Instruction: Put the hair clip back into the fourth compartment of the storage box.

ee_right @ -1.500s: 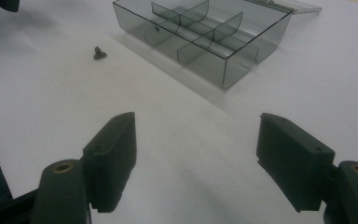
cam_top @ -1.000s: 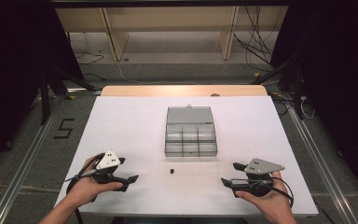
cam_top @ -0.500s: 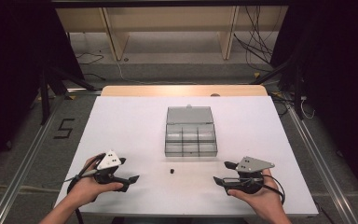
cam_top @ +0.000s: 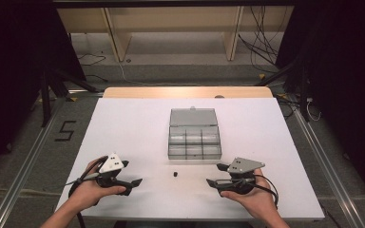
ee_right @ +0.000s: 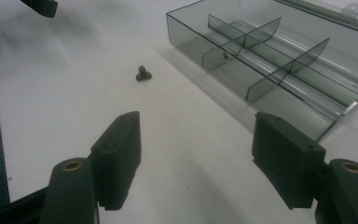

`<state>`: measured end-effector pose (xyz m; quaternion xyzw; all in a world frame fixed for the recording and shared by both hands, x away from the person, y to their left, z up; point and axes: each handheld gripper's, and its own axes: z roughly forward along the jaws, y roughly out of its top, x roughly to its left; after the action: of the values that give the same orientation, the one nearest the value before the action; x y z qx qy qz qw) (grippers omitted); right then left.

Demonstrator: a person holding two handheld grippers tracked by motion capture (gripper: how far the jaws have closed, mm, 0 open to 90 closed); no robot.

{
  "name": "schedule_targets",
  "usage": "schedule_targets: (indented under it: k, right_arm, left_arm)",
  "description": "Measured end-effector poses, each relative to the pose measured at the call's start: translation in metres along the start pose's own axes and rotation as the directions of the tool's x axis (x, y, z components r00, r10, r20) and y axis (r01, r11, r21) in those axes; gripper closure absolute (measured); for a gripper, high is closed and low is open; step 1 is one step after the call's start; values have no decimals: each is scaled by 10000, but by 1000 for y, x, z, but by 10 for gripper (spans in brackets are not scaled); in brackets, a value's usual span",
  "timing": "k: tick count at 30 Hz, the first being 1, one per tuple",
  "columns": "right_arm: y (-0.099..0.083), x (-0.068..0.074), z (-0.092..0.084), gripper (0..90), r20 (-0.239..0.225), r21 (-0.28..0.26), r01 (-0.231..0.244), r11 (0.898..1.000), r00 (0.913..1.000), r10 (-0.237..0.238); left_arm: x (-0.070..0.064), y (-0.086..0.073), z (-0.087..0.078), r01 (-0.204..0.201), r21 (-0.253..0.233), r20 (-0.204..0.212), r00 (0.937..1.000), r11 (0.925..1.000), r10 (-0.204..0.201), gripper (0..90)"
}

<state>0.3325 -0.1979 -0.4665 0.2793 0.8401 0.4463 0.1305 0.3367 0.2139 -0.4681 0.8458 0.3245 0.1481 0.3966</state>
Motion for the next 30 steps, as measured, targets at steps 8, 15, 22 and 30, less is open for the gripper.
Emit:
schedule_targets:
  k: [8, 15, 22, 30]
  right_arm:
    - [6, 5, 15, 342, -206, 83, 131, 9999, 9997, -129]
    - [11, 10, 29, 364, -316, 126, 196, 9997, 9993, -192]
    - [14, 14, 40, 386, -402, 139, 270, 9995, 9988, -264]
    - [19, 17, 52, 396, -506, 167, 284, 9995, 9983, -276]
  left_arm:
    - [0, 0, 0, -24, 17, 11, 10000, 10000, 24, 168]
    - [0, 0, 0, -34, 6, 22, 10000, 10000, 34, 168]
    - [-1, 0, 0, -35, -31, 16, 10000, 10000, 35, 168]
    - [-1, 1, -1, -32, -48, -7, 10000, 10000, 32, 168]
